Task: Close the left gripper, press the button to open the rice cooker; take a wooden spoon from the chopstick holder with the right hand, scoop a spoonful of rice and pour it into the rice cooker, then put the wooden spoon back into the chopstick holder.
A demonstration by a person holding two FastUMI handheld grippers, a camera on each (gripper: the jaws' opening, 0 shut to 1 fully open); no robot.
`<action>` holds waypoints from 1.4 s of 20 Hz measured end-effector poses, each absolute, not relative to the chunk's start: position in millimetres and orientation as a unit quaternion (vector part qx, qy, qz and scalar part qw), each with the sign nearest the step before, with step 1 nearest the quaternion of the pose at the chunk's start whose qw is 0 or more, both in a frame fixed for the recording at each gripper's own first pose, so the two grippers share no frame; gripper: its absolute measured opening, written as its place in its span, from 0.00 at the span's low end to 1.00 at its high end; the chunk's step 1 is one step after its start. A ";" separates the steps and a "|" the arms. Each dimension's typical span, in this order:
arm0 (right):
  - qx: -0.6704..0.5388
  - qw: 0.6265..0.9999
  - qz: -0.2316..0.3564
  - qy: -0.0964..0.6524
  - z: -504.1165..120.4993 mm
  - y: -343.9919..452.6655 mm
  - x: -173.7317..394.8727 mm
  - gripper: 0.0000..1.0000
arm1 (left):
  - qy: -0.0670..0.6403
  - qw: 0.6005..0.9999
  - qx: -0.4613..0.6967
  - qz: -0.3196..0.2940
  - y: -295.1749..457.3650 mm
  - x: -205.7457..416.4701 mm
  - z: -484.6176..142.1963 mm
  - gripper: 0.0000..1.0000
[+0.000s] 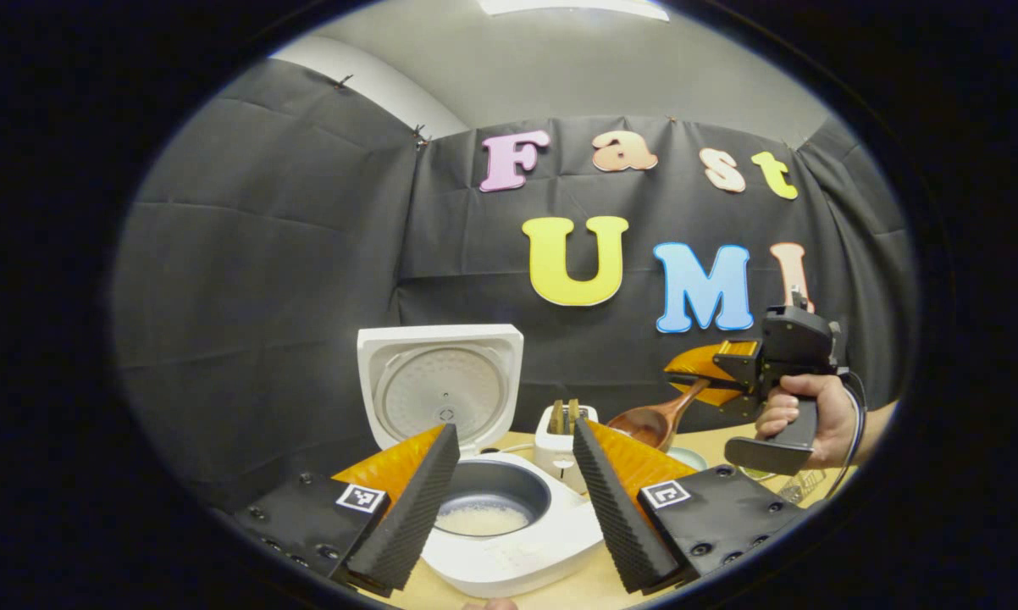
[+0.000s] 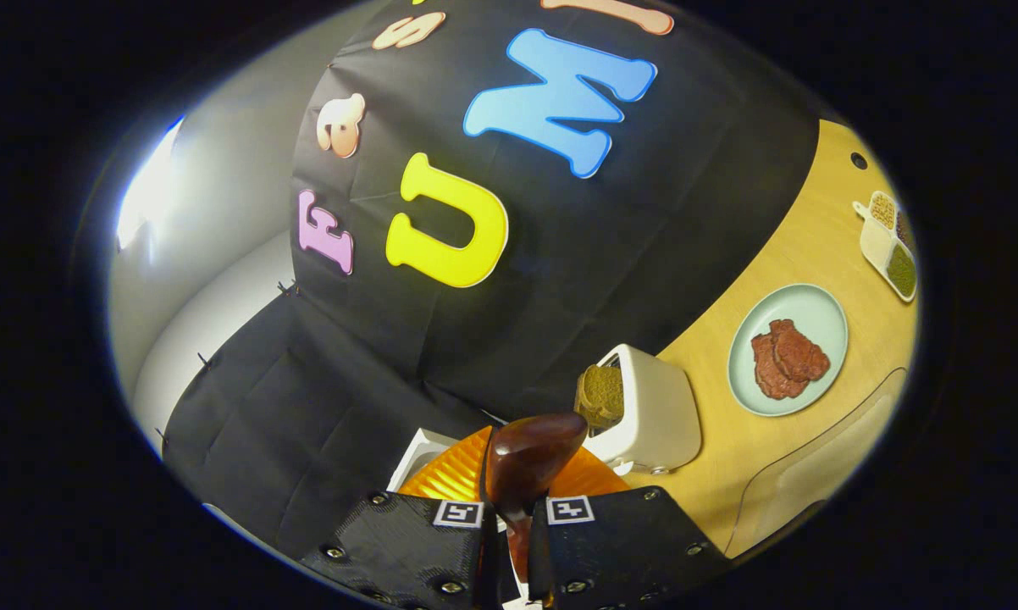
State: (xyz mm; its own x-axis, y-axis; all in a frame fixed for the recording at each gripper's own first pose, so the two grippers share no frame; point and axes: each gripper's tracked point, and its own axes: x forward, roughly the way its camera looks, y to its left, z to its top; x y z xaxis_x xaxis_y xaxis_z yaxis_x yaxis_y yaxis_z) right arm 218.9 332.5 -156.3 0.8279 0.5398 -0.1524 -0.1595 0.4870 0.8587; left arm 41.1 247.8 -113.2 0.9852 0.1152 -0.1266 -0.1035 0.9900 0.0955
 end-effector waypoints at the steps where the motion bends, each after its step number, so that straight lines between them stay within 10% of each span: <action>1: 0.457 0.838 0.215 0.209 -156.7 342.5 222.8 0.13 | 0.067 0.995 0.045 0.057 250.3 41.4 -115.4 0.97; 18: 0.332 0.856 0.276 0.284 -232.9 484.6 241.6 0.13 | 0.093 0.991 0.059 0.078 264.6 34.5 -132.6 0.97; 28: 0.056 0.883 0.418 0.205 -231.7 561.8 208.9 0.13 | 0.097 0.989 0.050 0.100 279.4 15.0 -137.3 0.97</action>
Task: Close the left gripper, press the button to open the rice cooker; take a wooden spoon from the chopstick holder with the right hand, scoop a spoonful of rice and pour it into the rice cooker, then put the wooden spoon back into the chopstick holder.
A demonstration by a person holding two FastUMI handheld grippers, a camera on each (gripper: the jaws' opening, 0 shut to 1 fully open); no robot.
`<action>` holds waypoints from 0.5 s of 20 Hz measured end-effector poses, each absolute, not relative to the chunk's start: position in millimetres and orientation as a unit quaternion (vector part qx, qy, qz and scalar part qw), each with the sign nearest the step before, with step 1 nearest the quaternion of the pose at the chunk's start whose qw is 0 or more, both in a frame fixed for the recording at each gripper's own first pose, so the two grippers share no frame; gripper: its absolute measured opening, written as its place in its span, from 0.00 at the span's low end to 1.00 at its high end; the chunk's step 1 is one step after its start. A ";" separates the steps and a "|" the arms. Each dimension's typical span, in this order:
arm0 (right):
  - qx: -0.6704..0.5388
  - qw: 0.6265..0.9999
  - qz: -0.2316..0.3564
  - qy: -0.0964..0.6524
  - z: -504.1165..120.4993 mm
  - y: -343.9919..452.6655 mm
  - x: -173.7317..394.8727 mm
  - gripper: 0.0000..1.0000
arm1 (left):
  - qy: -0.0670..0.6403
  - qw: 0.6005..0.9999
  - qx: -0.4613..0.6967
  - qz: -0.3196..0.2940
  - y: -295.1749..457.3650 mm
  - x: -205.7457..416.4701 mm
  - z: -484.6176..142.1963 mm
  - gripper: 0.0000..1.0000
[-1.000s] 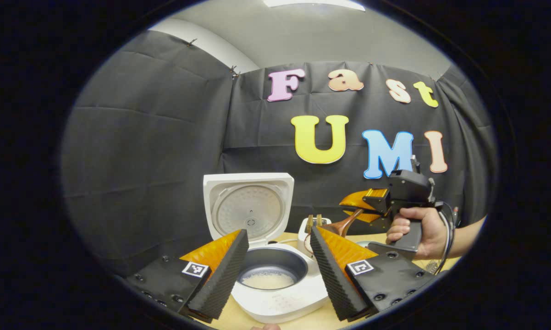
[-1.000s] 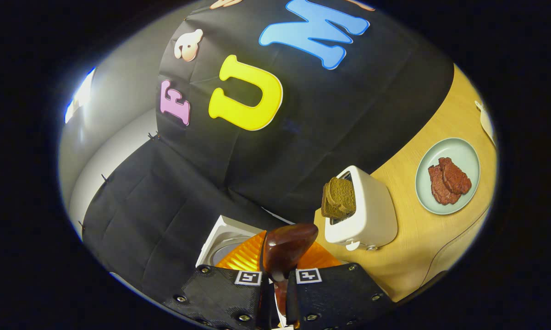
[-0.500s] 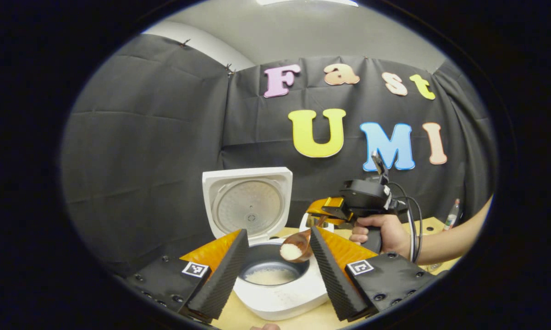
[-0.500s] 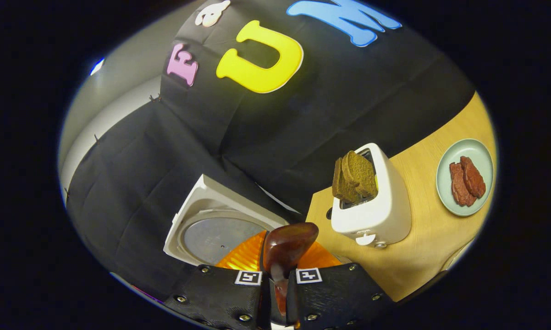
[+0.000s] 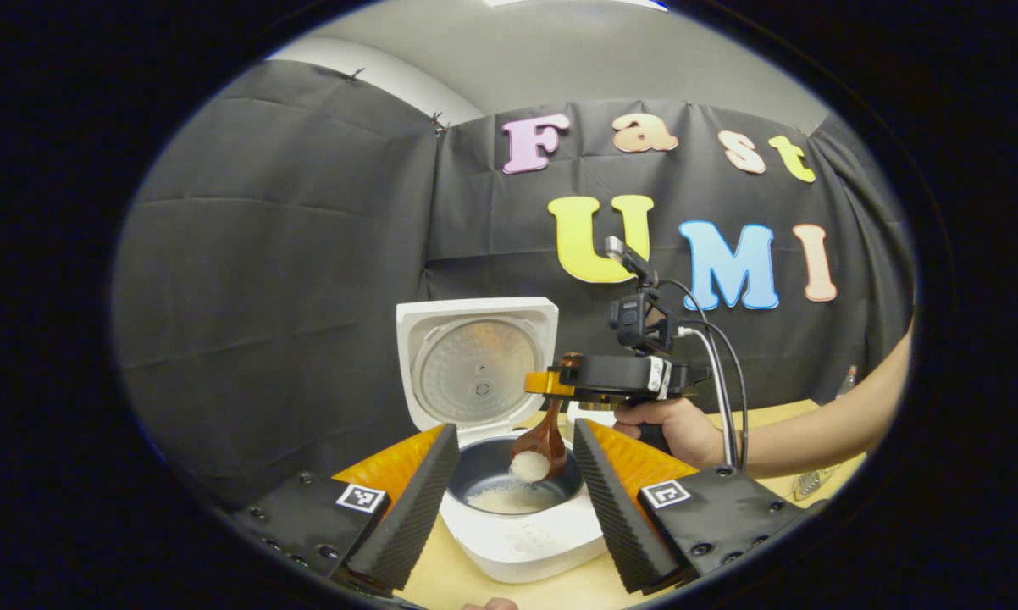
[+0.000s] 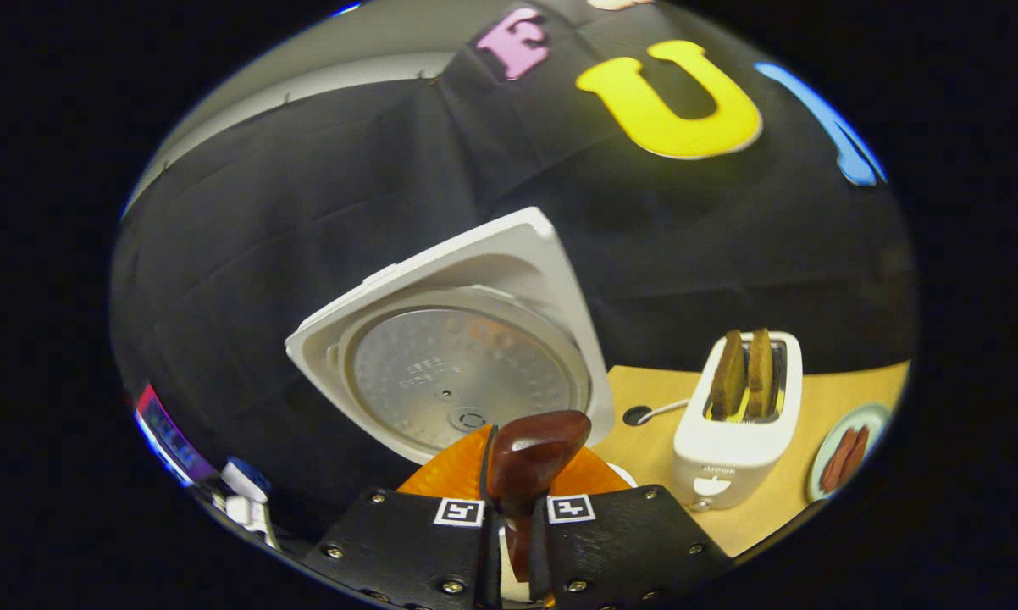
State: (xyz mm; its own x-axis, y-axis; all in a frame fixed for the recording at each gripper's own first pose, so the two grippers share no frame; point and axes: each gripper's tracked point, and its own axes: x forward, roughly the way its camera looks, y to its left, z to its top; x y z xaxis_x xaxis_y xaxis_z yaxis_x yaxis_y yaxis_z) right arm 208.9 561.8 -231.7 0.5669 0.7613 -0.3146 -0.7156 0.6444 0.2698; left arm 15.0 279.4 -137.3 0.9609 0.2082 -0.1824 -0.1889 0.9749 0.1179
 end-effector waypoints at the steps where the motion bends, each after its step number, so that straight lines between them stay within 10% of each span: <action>1: 0.014 0.881 0.437 0.179 -226.5 567.6 203.0 0.13 | 0.099 0.989 0.049 0.102 281.0 12.9 -138.5 0.97; 10: -0.184 0.831 0.525 0.010 -188.0 583.6 148.4 0.13 | 0.114 0.987 0.045 0.108 283.4 9.2 -153.5 0.97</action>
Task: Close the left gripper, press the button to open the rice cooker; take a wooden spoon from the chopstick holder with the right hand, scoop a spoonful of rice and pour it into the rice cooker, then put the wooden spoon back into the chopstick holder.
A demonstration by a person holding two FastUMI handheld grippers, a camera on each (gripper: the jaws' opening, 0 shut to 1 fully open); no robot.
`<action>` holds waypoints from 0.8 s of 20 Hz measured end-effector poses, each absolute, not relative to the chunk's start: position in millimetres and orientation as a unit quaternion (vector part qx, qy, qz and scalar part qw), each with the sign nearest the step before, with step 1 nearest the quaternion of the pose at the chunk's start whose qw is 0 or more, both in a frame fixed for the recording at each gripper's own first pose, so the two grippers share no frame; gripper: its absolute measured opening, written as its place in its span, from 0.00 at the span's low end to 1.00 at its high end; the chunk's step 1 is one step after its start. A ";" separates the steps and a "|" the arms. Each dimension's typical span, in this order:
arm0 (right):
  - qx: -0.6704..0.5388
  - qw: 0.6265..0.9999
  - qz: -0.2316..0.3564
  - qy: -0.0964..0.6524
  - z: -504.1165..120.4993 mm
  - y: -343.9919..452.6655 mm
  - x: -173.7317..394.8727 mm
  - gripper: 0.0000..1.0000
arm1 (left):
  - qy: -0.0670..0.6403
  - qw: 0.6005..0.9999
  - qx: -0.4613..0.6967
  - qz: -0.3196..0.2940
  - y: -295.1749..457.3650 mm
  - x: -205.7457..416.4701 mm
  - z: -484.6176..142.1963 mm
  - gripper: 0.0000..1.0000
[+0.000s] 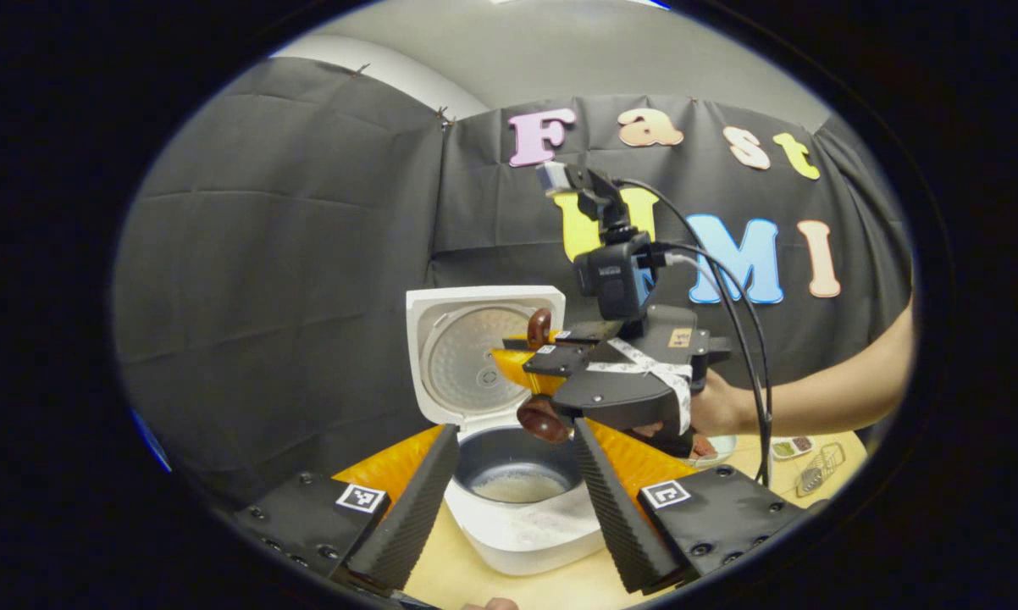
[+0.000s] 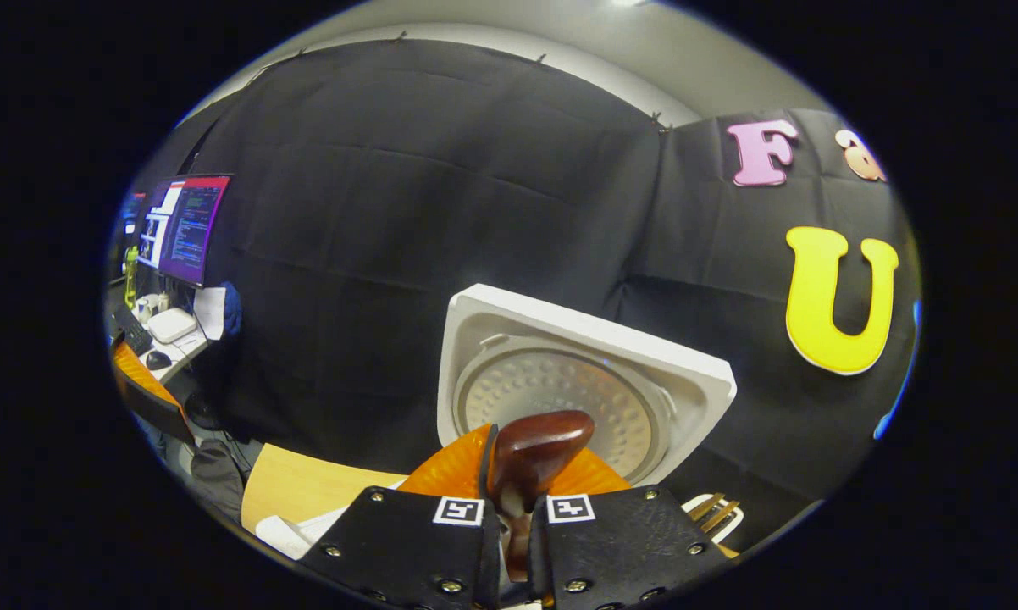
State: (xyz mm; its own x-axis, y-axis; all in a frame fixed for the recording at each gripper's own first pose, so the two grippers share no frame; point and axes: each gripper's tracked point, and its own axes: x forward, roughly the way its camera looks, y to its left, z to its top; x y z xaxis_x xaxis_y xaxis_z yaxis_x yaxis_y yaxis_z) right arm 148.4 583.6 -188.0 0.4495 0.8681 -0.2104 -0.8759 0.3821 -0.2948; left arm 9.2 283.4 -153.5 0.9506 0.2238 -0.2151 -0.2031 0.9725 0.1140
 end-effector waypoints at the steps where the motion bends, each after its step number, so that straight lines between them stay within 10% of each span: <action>1: -0.179 0.832 0.524 0.012 -187.9 582.5 147.8 0.13 | 0.115 0.987 0.042 0.108 283.0 7.9 -152.7 0.97; 16: 0.245 0.893 0.340 0.162 -119.3 445.0 204.6 0.13 | 0.095 0.993 0.038 0.053 253.6 5.2 -133.6 0.97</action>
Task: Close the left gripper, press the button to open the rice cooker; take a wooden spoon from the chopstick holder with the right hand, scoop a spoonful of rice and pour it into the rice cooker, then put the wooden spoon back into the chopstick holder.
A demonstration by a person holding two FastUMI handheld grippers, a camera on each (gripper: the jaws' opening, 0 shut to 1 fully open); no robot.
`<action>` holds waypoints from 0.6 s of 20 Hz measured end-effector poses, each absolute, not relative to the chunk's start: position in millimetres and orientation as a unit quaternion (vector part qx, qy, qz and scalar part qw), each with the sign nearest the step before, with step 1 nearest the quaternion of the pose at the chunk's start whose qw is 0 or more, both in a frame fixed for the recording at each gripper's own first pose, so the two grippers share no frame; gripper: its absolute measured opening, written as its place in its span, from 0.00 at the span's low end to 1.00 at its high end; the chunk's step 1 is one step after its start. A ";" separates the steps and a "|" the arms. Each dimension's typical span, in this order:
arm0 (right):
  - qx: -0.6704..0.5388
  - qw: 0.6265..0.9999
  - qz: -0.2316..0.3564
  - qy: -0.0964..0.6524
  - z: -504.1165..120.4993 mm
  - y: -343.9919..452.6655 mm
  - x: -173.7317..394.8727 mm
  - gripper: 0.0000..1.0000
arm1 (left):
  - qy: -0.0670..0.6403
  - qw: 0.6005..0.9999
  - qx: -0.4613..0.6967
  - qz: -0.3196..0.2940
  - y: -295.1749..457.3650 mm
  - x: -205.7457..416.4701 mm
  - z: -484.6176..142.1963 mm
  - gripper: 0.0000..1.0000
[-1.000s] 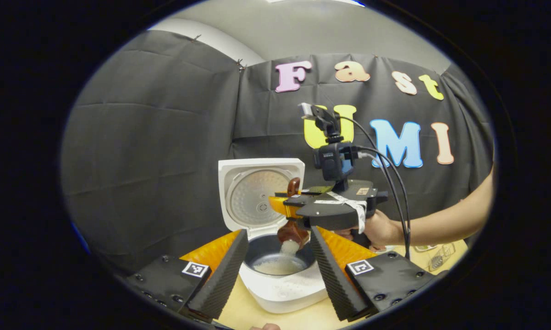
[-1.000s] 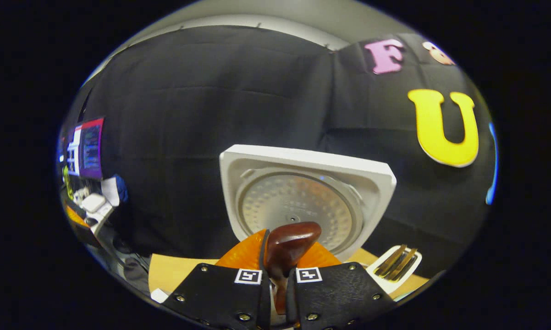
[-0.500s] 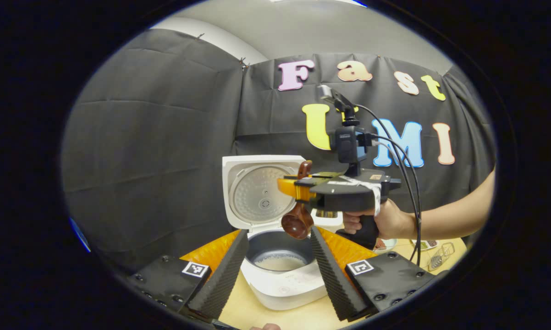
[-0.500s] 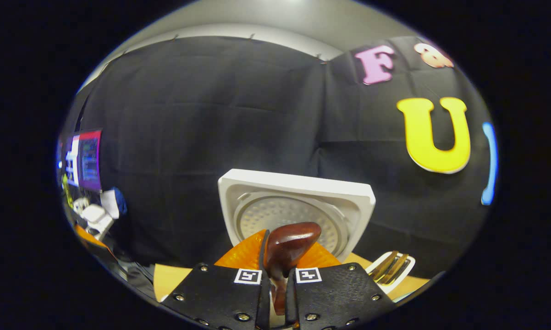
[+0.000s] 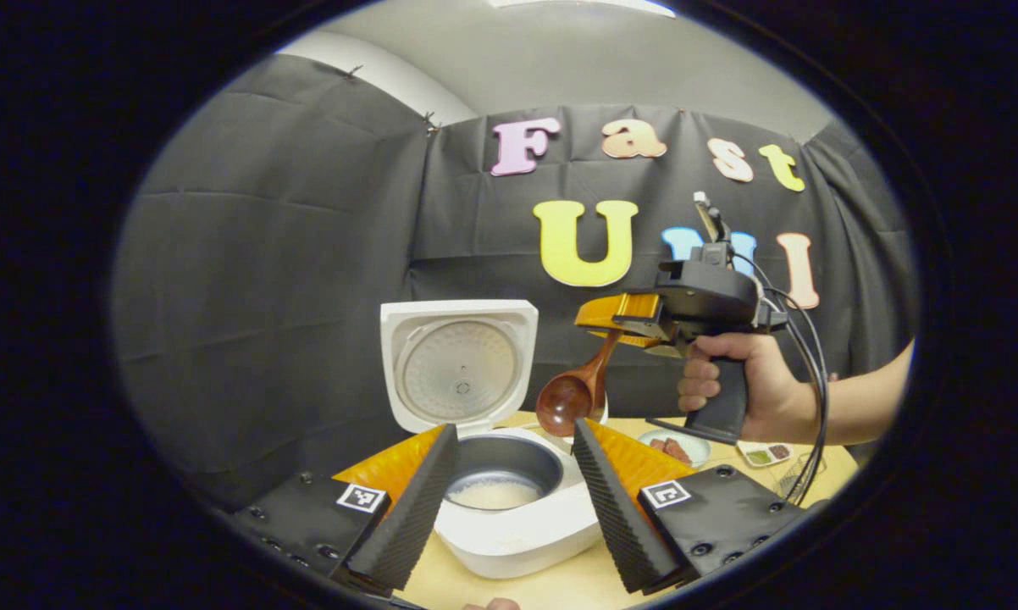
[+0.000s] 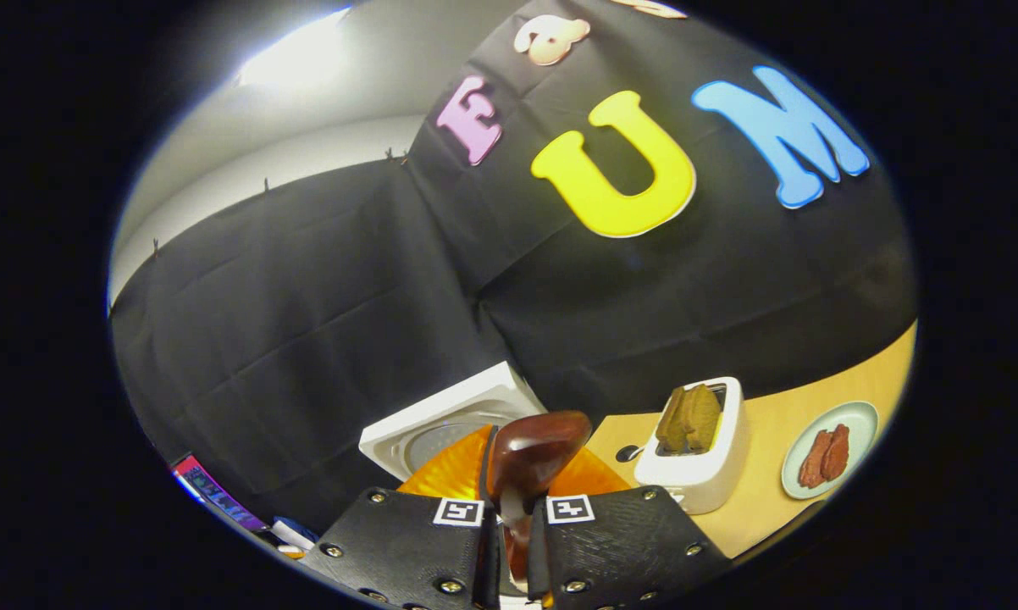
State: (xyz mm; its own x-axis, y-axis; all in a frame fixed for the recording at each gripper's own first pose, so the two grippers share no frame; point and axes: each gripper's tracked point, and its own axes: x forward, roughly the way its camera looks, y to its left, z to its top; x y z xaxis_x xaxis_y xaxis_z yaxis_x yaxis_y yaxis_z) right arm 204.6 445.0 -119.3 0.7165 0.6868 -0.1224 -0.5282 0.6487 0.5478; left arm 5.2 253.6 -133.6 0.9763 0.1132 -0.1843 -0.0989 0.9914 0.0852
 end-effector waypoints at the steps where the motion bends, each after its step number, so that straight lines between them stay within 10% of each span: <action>1: 0.258 0.894 0.328 0.160 -114.1 428.1 203.2 0.13 | 0.093 0.994 0.038 0.043 244.5 11.0 -131.3 0.97; 12: 0.252 0.936 0.208 0.131 -100.5 251.0 172.1 0.13 | 0.079 0.993 0.058 -0.064 159.2 31.3 -121.4 0.94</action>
